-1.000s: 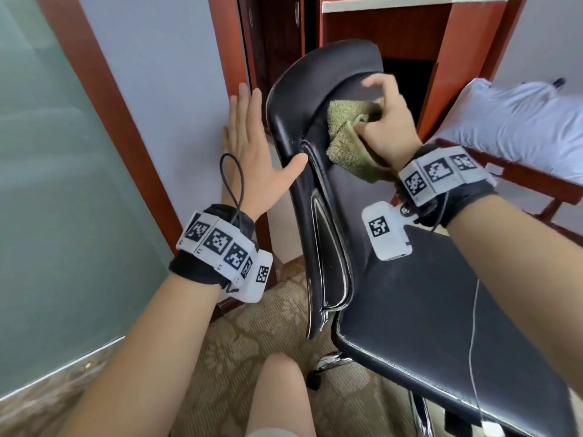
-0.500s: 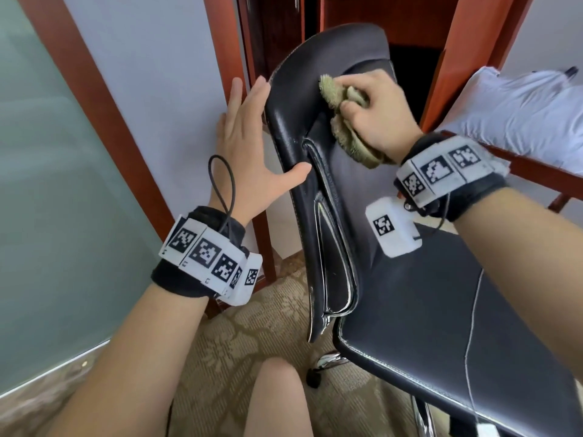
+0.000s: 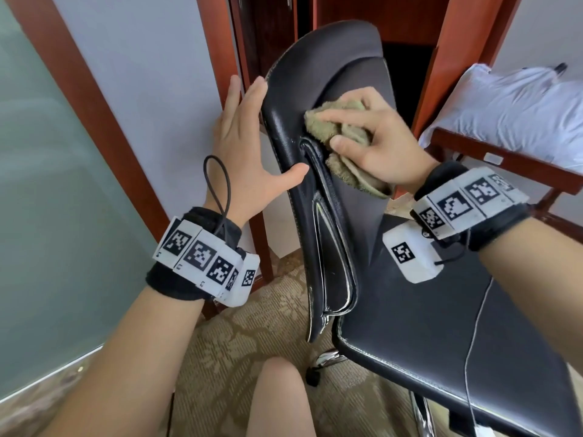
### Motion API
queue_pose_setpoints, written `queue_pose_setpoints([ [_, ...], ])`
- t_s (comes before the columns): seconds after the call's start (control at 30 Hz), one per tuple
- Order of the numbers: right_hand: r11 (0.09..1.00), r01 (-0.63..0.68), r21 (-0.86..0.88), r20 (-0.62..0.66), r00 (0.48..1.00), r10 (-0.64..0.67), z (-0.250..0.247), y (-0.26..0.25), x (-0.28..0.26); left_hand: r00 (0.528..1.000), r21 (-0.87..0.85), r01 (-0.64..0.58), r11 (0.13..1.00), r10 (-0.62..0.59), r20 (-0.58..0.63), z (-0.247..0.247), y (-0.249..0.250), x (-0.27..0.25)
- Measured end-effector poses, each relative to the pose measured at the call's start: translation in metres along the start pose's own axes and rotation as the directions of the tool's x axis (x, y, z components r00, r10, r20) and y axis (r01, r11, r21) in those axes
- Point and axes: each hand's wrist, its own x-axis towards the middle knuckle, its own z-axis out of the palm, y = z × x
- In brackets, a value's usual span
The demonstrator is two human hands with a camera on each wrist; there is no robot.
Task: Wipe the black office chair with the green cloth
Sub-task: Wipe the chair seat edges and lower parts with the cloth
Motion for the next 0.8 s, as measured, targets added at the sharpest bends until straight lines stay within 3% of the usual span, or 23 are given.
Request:
queue_pose_setpoints([
  [0.1, 0.985, -0.164, 0.053, -0.266, 0.948, 0.173, -0.010, 0.016, 0.014, 1.000, -0.041, 0.018, 0.999, -0.019, -0.008, 0.002, -0.002, -0.001],
  [0.13, 0.975, -0.193, 0.109, -0.257, 0.942, 0.215, -0.012, 0.021, 0.020, 1.000, -0.055, 0.028, 0.998, -0.028, -0.006, 0.002, -0.003, -0.001],
  [0.2, 0.935, -0.255, 0.246, -0.116, 0.950, 0.289, -0.009, 0.024, 0.029, 1.000, -0.066, 0.028, 0.997, -0.028, -0.002, 0.003, -0.005, -0.001],
  [0.27, 0.924, -0.311, 0.221, -0.031, 0.945, 0.325, -0.001, 0.023, 0.036, 1.000, -0.072, 0.016, 0.997, -0.017, -0.010, 0.005, -0.006, -0.001],
  [0.37, 0.961, -0.266, 0.078, 0.014, 0.964, 0.266, 0.007, 0.023, 0.039, 1.000, -0.085, -0.006, 0.996, 0.005, -0.009, 0.006, -0.008, 0.000],
  [0.5, 0.966, -0.173, 0.193, 0.083, 0.984, 0.160, 0.002, 0.013, 0.039, 1.000, -0.108, -0.023, 0.994, 0.024, 0.005, 0.006, -0.008, 0.001],
  [0.8, 0.915, -0.266, 0.304, 0.106, 0.964, 0.245, 0.010, -0.001, 0.035, 0.999, -0.051, -0.004, 0.999, 0.007, 0.053, -0.002, -0.004, 0.002],
])
